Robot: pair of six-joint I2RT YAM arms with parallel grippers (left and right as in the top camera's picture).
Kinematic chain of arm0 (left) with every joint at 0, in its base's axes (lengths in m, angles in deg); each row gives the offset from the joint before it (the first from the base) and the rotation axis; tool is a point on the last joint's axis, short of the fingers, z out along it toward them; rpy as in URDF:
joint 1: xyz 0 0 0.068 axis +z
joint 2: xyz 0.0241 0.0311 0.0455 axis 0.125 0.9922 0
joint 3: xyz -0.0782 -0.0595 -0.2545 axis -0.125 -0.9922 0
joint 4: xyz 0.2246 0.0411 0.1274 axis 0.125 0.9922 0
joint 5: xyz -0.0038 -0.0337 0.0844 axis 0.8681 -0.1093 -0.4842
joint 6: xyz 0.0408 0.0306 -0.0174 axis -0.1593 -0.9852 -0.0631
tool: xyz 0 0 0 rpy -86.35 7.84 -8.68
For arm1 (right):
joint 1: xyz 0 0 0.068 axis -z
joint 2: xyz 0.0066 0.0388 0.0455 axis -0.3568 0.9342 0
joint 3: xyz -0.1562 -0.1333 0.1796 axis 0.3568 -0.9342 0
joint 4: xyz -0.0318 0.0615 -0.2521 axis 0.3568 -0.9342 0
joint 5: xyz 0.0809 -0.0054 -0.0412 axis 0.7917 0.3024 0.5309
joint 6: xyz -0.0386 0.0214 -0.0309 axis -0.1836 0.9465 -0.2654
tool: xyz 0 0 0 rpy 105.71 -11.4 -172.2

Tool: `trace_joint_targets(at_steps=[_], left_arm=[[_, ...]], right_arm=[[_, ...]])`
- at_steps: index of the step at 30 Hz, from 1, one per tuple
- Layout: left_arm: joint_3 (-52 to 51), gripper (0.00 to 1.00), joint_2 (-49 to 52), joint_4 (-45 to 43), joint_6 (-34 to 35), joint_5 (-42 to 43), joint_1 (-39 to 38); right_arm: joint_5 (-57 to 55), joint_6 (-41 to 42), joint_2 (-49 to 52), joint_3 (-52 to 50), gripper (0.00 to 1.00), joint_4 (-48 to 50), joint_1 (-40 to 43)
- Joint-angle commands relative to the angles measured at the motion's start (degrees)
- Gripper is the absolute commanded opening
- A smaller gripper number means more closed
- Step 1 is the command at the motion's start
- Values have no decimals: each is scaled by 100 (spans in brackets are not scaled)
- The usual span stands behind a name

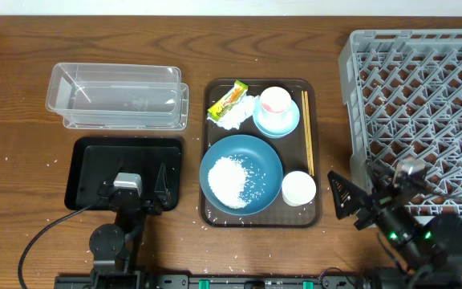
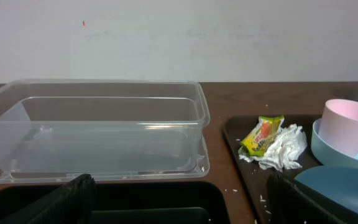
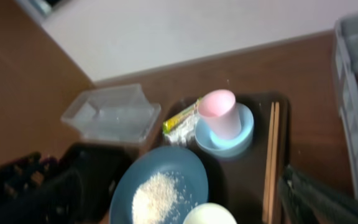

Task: Sort waste into correct bins and load items into the dishwasher rack
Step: 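Move the right gripper to the small white cup and grasp it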

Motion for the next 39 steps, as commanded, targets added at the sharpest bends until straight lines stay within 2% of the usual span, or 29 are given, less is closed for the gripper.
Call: trace_joint_targets(at_steps=[1,8,12,17,22,24,29,31,33,39], left_arm=[[-87,91,-44,192,-35,79,-17],[-87,91,-44,192,-35,79,-17],[-87,91,-44,192,-35,79,-17],[-87,91,-44,192,-35,79,-17],[-87,91,-44,192,-35,79,-17],[-87,91,-44,192,-35,79,-17],[-87,91,-44,192,-35,79,-17],[-87,91,-44,192,-35,79,-17],[-87,91,-44,192,-35,79,-17],[-87,91,-44,192,-35,79,-17]], right_arm=[[17,-981,772,1023,99,-750,35],[83,-1541,2229,2806,99,-3091,-286],[79,-1812,2780,3340,99,-3877,-772],[63,-1845,3178,3357,99,-3716,-1058],[179,-1152,3469,3355,99,-3648,-1058],[328,-1093,3554,3355,99,-3403,-1058],[365,-81,3740,3355,99,-2754,-1060],[256,31,3858,3355,93,-2763,-1137],[-164,219,4030,3355,86,-3027,-1353],[-2238,1167,4944,3355,82,-3869,-2894]])
